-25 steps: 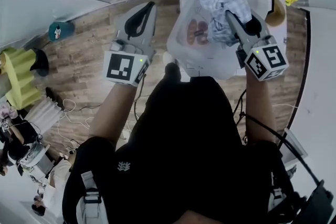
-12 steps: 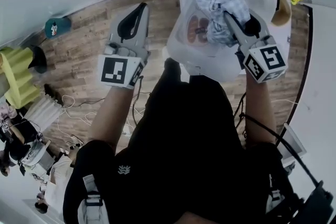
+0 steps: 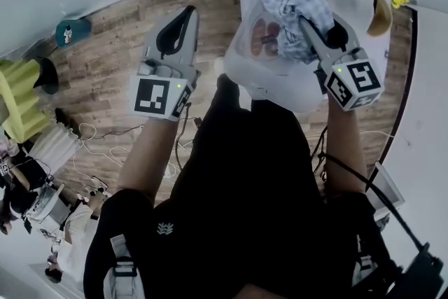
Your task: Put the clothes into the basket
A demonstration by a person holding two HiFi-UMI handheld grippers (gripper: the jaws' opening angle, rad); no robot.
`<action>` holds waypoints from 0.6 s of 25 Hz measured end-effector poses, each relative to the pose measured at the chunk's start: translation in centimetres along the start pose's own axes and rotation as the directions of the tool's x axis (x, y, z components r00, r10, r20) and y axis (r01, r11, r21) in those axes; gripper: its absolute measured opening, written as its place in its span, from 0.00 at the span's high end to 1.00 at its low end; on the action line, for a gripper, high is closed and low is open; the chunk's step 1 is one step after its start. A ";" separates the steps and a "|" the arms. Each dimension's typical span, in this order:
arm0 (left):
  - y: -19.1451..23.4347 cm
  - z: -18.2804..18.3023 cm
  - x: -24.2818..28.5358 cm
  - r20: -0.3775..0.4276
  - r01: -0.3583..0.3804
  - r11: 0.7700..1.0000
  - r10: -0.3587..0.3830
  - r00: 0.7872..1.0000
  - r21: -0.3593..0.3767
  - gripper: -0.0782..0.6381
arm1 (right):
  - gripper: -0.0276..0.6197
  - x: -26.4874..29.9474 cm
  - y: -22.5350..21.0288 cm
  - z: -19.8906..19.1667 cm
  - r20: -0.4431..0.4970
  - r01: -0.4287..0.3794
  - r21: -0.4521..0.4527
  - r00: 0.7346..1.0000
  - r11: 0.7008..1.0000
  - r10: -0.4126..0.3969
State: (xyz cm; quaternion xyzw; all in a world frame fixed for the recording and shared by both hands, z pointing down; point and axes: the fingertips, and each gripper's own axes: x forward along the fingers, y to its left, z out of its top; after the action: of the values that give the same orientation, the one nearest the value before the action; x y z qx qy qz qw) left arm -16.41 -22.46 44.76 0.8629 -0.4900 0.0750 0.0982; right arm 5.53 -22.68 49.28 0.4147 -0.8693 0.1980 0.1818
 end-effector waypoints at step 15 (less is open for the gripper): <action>0.1 1.1 -0.9 0.034 -0.022 1.000 0.022 0.999 -0.012 0.88 | 0.66 0.2 0.4 -1.3 -0.099 -0.030 -0.007 0.995 1.000 0.029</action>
State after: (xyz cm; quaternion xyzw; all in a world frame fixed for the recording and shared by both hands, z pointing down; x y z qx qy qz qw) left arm -16.96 -22.05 43.48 0.8581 -0.5014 0.0586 0.0942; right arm 5.28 -21.96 50.44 0.3908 -0.8662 0.2172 0.2232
